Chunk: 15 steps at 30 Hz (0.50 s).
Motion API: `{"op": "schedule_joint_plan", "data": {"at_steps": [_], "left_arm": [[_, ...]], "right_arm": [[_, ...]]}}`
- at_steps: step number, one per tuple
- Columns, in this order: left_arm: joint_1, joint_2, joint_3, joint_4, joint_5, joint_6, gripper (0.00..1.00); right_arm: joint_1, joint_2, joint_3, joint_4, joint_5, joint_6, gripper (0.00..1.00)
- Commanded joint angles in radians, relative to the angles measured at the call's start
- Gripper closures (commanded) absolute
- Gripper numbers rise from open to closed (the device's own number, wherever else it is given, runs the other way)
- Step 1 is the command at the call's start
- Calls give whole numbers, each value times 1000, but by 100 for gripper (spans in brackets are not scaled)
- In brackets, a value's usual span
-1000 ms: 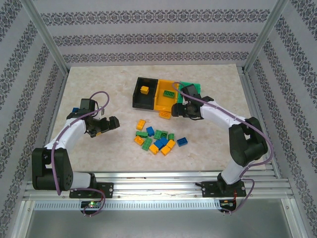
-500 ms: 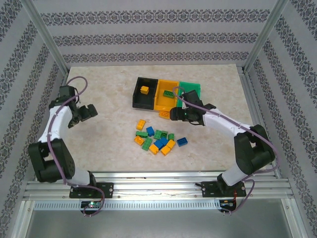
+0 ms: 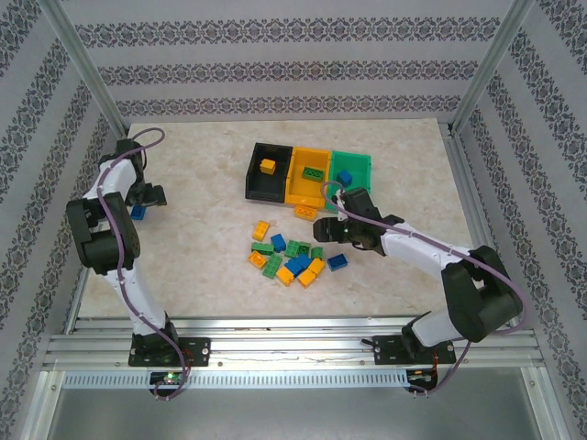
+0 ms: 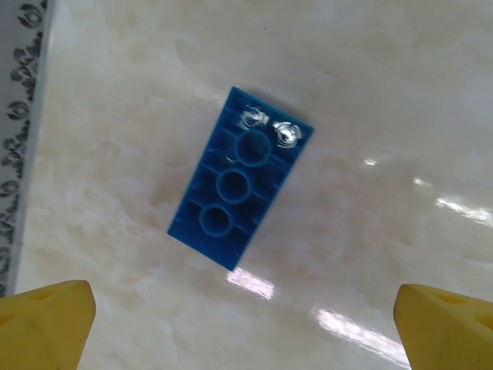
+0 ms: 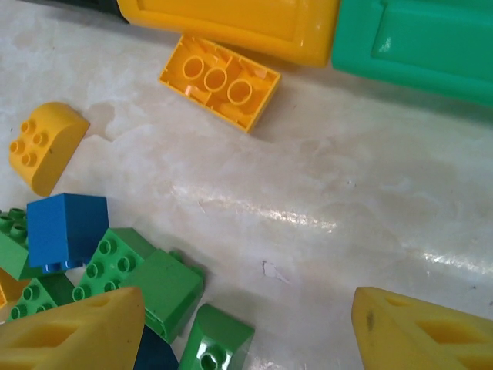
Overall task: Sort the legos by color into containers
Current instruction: Pick up the lego from the middle-left of the table.
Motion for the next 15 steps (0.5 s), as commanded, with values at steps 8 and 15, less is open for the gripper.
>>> {"op": "schedule_joint_plan", "data": {"at_steps": [8,15], "left_arm": [[47,175,183,-105,63,135,29],[53,207,175,-92,139,140,55]], "right_arm": [[12,12,10,28,-59,-21,28],[18,46,46,46,-53,-5,29]]}}
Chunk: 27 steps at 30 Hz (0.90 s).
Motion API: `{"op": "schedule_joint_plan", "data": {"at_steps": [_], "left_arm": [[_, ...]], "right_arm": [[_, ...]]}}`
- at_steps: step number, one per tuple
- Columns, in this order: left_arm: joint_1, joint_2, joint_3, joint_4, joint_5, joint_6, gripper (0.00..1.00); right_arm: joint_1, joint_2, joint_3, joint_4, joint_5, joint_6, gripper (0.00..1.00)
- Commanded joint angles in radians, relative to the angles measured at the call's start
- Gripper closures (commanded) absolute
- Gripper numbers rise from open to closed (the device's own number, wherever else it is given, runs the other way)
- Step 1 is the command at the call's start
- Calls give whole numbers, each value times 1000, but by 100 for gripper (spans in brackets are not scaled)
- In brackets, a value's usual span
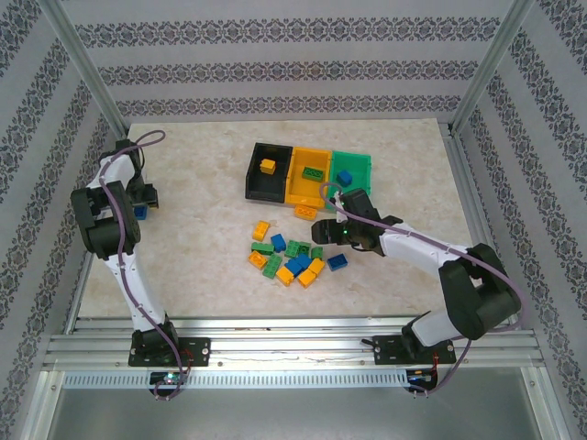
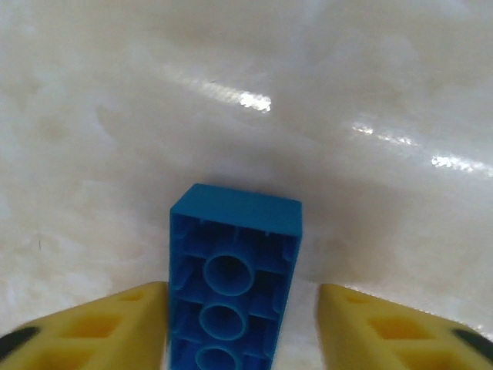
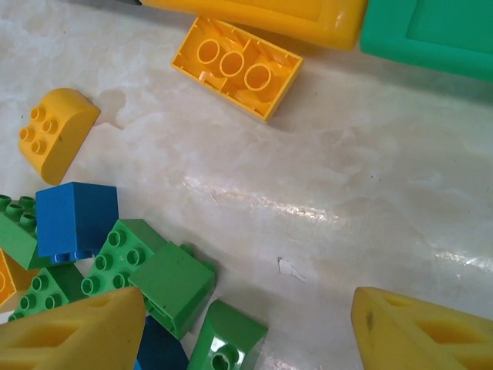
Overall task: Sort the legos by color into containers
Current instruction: Pick up the lego from the middle-left of the table, then place the lego in the container.
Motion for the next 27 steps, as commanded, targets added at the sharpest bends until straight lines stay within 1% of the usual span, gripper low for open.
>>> {"op": "schedule_joint_plan", "data": {"at_steps": [1,3,4,6,10,13,14,16,18,20,21,24,26,27], "left_arm": [[18,27,20,-53,49,18,59],[19,22,21,-61,74,14,76],[19,15,21,-64,93,6,82],[17,-18,8,-64,173,-16,88],[-15,-126,-52,-32,275,-72,89],[-72,-225,-102,-2,335,-130,89],[-103,-262,-116,9,348,-162,89],[-187,-328,-157,53,354,-229,89],[-326,-375,-192,122,354,-291,89],[-464,-372,-179,166,343,-330,90],[-524,-355,-157,189,352,-352,90],[-686,-285,-75,265,336,-433,90],[-784,-224,-10,325,318,-452,91],[-822,-182,46,330,295,-454,91]], "right_arm": [[19,16,37,32,-14,2,29],[26,14,43,32,-9,7,29],[31,16,45,33,-4,8,29],[36,15,47,31,3,11,29],[35,11,46,33,1,24,29],[32,-2,42,41,-11,45,29],[30,-9,38,41,-9,49,29],[23,-23,32,38,-3,63,29],[3,-35,16,41,-2,82,29],[-29,-48,0,34,-8,102,29],[-50,-58,-14,28,-14,112,29],[-115,-109,-67,9,-25,137,29],[-147,-150,-100,-32,-5,129,29],[-167,-176,-116,-52,-1,125,29]]}}
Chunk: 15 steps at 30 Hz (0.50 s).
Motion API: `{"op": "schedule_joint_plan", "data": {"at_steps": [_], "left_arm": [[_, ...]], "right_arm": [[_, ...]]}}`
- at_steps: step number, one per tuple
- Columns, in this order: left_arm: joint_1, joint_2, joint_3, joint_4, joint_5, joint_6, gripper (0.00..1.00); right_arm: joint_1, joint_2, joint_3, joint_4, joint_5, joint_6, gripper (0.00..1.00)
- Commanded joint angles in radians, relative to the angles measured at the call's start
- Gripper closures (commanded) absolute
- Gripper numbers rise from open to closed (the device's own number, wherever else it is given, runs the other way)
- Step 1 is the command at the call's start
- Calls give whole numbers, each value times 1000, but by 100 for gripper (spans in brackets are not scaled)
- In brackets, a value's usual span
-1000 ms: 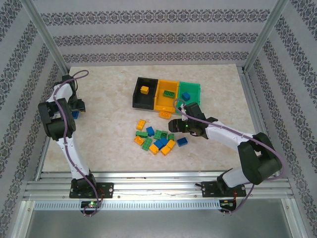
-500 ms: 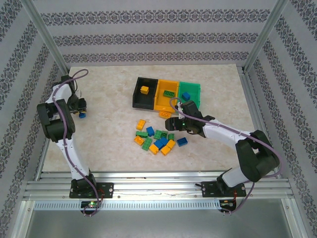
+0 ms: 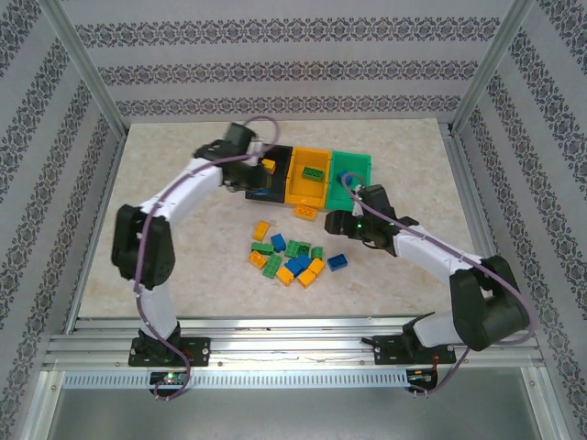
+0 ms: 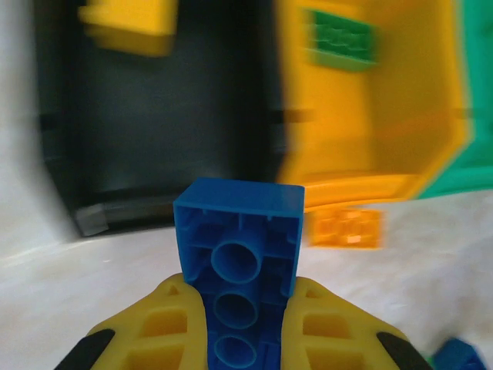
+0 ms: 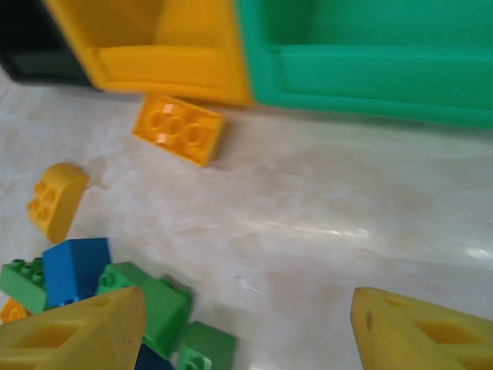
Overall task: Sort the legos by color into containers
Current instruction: Place the lego in the container.
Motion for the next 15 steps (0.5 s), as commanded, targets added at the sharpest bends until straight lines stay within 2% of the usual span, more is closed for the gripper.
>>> {"op": "schedule_joint_plan", "data": {"at_steps": [1,6,13,14,15], "left_arm": [[-105,114,145,95,-48,-85,91],[-204,315,432,51,-23,-89,91],[-265,583,870,-126,1,-71,89],[-265,608,905,-132,7,-78,83],[-267,627,929,-138,6,-84,70]], "right_arm": [[-51,-87,-62,-77,12,16,29],[-124,-249,-157,-140,12,20,29],[-171,-349,-202,-194,7,20,29],[-171,-353,-202,-198,1,21,28],[-172,-355,-202,-198,-9,21,29]]}}
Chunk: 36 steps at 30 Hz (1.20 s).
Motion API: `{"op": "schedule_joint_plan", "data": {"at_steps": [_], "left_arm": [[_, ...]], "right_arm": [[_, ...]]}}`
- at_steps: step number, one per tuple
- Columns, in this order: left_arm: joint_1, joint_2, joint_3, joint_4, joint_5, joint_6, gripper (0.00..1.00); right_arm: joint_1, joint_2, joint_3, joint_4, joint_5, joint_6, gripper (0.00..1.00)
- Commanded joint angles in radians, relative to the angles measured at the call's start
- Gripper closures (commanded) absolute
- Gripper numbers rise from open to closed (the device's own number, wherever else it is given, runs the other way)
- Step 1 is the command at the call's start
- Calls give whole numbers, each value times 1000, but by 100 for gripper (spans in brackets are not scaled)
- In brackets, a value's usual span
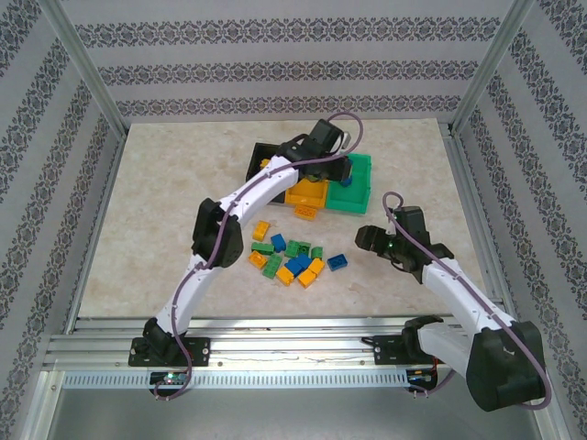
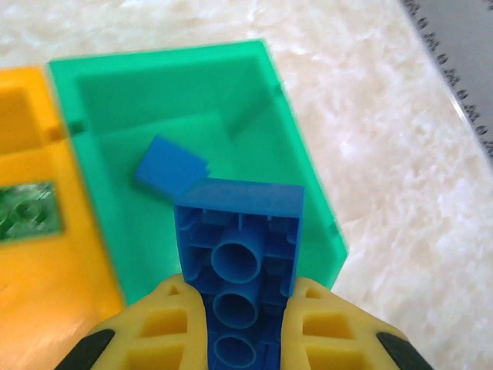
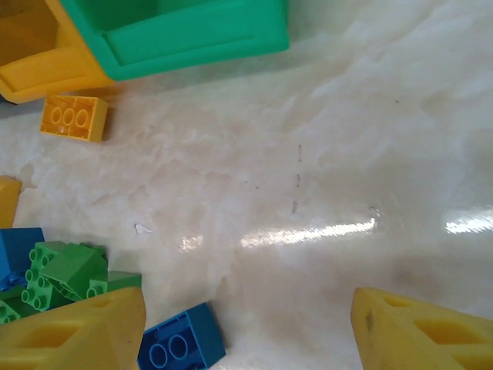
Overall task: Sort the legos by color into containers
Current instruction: Place the lego in the container, then rotate the container at the top-center of the table.
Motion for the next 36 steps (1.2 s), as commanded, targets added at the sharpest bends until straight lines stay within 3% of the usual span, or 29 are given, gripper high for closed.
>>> {"op": "schedule_joint_plan", "data": {"at_steps": [1,3,10,16,20,27,36], "left_arm": [[-7,56,101,-102,5,-20,59],[-8,57,109,-119,-13,-16,38],[-5,-62,10,-151,-60,35,26],[31,-255,-280,-13,-4,-8,26],[75,-434,-562,143,19,-48,26],[263,-747,-1053,358,145,-199,23],[466,-1043,-1355,278,143,-117,22]], "right_arm": [[-7,-14,-11,-30,-26,12,29],[-5,0,-6,-21,-58,16,28],[75,79,5,65,-80,42,28],[178,179,100,76,-31,37,28],[237,263,161,102,7,31,28],[266,475,266,197,26,30,26],[283,724,480,215,50,-8,22]]}}
